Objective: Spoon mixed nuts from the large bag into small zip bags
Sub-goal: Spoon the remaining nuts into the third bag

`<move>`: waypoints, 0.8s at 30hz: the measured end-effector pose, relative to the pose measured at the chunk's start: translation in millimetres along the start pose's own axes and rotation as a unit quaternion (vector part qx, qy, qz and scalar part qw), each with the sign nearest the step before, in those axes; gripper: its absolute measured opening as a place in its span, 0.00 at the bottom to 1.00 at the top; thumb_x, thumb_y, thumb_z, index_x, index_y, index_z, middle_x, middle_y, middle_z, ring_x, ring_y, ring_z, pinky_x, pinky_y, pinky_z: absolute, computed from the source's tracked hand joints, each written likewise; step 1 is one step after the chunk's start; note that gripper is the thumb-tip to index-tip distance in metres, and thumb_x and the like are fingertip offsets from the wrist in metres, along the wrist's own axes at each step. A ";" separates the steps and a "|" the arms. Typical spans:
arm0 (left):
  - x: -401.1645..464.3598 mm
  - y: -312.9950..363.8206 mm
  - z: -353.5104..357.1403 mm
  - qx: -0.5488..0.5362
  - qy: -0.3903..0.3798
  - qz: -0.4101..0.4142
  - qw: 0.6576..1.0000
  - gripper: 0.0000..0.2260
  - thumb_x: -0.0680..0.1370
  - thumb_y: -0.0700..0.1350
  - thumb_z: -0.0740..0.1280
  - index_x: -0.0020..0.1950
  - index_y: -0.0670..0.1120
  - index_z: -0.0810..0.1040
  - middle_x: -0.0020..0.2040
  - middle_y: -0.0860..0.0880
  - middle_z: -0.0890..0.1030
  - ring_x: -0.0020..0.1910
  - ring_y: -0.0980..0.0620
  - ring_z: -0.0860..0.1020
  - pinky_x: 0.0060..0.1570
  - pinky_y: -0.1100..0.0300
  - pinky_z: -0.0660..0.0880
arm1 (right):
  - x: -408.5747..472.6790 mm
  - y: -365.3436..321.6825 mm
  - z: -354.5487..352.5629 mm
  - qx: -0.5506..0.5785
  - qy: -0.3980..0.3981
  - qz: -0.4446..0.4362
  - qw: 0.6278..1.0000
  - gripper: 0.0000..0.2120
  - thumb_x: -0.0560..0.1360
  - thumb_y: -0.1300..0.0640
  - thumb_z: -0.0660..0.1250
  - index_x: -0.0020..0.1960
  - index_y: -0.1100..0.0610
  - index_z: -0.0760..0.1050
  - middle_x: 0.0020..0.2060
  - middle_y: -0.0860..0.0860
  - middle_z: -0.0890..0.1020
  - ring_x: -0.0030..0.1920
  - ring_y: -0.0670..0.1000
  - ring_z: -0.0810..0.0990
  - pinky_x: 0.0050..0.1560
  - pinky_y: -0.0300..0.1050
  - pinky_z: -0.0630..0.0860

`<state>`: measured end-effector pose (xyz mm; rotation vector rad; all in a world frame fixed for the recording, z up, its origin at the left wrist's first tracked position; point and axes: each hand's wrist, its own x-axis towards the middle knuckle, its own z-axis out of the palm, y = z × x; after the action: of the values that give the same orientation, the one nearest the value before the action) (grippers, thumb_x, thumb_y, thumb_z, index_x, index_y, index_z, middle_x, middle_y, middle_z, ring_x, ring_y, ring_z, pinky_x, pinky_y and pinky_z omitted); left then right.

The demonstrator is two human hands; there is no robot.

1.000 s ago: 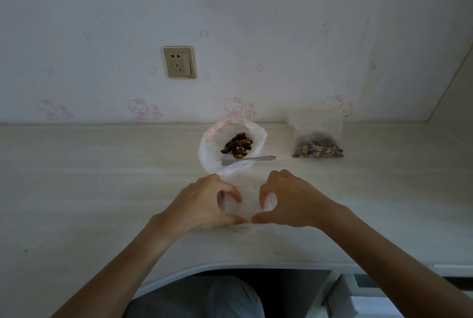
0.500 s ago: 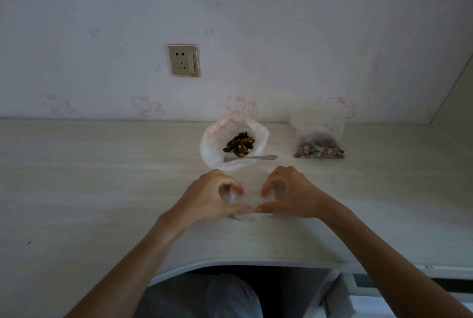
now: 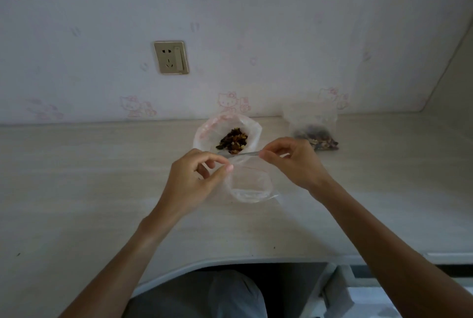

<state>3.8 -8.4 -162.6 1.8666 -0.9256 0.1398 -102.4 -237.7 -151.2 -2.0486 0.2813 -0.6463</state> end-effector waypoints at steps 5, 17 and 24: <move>27.1 -5.8 -7.4 -0.023 0.023 -0.014 0.999 0.03 0.76 0.50 0.77 0.45 0.57 0.85 0.43 0.56 0.83 0.36 0.55 0.80 0.37 0.69 0.72 | 29.9 9.6 8.4 -0.095 0.030 0.027 0.995 0.09 0.77 0.50 0.74 0.53 0.54 0.82 0.46 0.46 0.85 0.44 0.44 0.82 0.48 0.39 0.79; 90.6 -22.8 2.7 0.088 0.100 0.054 0.990 0.04 0.76 0.53 0.76 0.45 0.55 0.84 0.41 0.56 0.79 0.33 0.54 0.77 0.37 0.71 0.70 | 69.4 30.7 26.5 -0.184 -0.084 0.121 0.972 0.14 0.71 0.44 0.78 0.43 0.52 0.78 0.35 0.44 0.78 0.34 0.42 0.76 0.33 0.35 0.71; 136.7 -28.3 10.0 0.196 0.074 0.054 0.976 0.16 0.72 0.62 0.76 0.54 0.55 0.82 0.52 0.57 0.76 0.46 0.61 0.77 0.46 0.71 0.71 | 85.0 26.1 26.2 0.223 -0.055 0.190 0.955 0.04 0.76 0.67 0.72 0.47 0.60 0.83 0.27 0.51 0.77 0.28 0.51 0.73 0.27 0.42 0.68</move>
<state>115.0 -83.9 -123.3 2.1292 -0.9439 0.5557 -15.7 -270.0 -156.0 -1.5338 0.4124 -0.3182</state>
